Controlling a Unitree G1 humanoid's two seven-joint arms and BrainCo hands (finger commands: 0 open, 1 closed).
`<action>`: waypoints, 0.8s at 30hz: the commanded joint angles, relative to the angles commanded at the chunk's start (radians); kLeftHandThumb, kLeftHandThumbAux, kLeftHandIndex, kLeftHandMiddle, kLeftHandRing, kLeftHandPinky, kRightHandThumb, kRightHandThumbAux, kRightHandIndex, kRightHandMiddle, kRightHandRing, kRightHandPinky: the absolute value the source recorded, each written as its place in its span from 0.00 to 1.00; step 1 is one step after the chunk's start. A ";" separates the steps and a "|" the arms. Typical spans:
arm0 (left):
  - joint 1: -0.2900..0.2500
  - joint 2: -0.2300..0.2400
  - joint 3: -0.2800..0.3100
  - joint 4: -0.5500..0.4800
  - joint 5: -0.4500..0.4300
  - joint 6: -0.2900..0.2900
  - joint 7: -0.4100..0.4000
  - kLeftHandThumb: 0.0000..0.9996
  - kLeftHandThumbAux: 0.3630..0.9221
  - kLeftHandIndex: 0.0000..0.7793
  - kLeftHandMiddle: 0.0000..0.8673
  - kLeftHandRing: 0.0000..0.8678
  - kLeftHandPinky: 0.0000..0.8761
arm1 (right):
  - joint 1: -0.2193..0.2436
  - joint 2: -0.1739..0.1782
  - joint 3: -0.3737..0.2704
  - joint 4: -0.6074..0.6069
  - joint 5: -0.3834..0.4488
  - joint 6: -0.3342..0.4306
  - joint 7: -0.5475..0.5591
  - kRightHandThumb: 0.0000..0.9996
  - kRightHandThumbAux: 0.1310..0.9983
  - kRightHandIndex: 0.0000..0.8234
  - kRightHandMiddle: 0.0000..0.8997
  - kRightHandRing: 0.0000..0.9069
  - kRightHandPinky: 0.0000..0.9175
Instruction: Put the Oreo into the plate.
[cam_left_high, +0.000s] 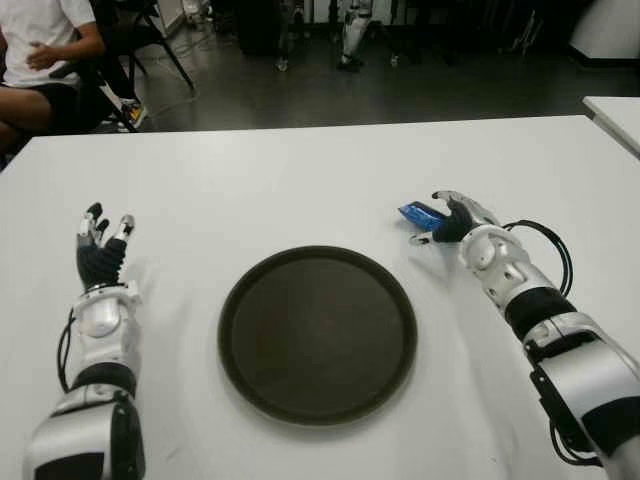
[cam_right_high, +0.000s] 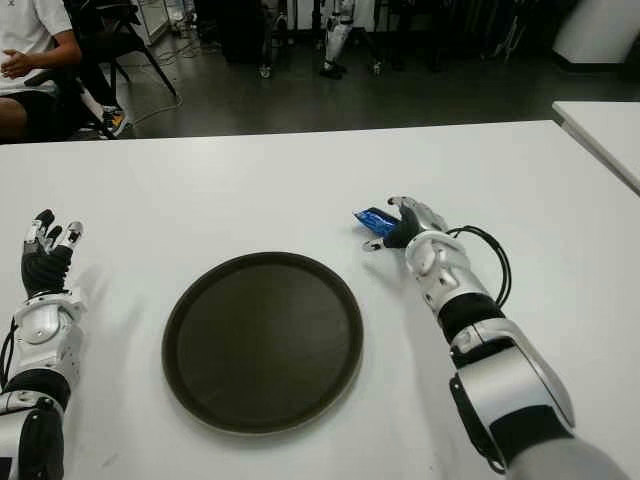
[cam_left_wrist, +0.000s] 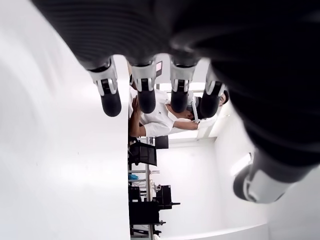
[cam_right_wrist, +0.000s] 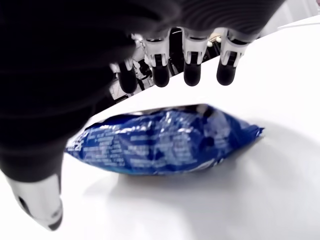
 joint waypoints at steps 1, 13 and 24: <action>0.002 -0.001 -0.001 -0.003 0.001 -0.004 0.001 0.00 0.41 0.00 0.00 0.00 0.00 | 0.002 0.000 0.001 -0.003 -0.001 0.005 0.001 0.00 0.62 0.00 0.04 0.03 0.02; 0.009 -0.002 -0.002 -0.011 0.000 -0.017 -0.006 0.00 0.44 0.00 0.00 0.00 0.00 | 0.008 0.000 0.014 -0.012 -0.011 0.012 -0.010 0.00 0.64 0.00 0.05 0.04 0.02; 0.009 -0.001 -0.004 -0.012 0.001 -0.011 -0.007 0.00 0.46 0.00 0.00 0.00 0.00 | 0.013 -0.005 0.020 -0.024 -0.010 0.014 -0.005 0.00 0.63 0.00 0.06 0.04 0.01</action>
